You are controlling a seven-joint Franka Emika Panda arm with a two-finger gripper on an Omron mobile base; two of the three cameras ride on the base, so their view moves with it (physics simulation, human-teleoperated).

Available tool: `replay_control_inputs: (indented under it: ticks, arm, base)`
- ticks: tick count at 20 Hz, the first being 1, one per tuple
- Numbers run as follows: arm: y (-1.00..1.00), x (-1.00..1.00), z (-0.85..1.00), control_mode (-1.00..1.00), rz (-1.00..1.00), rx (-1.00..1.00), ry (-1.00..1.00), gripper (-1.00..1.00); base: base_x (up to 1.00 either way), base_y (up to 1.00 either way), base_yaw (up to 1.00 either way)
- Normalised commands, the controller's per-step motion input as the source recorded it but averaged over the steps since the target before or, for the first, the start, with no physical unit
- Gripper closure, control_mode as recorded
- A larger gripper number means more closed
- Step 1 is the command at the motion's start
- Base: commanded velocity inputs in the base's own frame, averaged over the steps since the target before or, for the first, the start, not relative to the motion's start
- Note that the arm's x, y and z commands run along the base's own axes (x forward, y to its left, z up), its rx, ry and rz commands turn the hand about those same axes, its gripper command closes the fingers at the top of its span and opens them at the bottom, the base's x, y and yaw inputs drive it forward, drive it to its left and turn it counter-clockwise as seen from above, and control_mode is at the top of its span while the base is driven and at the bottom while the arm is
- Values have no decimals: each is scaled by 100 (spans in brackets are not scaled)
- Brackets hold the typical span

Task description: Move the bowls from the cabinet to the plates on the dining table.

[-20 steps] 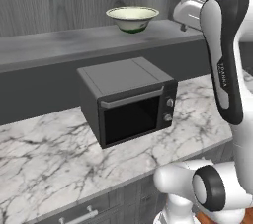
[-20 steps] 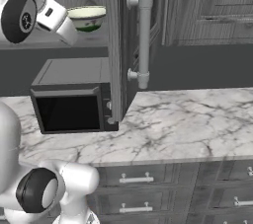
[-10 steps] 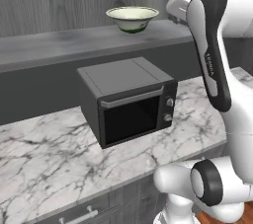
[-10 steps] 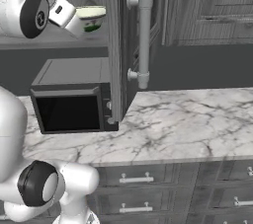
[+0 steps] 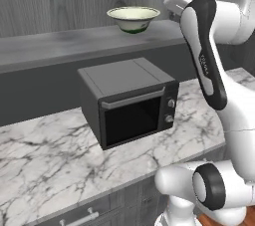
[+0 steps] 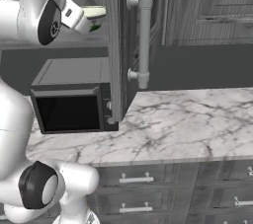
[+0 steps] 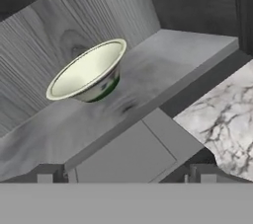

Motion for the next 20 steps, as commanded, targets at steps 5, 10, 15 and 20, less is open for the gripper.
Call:
replay_control_inputs:
  ticks: [5, 10, 15, 20]
  arm:
    - [0, 67, 1, -100, 0, 1, 0, -100]
    - [0, 56, 8, -100, 0, 4, 0, -100]
    - [0, 55, 2, -100, 0, 3, 0, -100]
    - [0, 58, 0, -100, 0, 1, 2, -100]
  base:
    - [0, 0, 0]
    - [0, 0, 0]
    - [0, 0, 0]
    - [0, 0, 0]
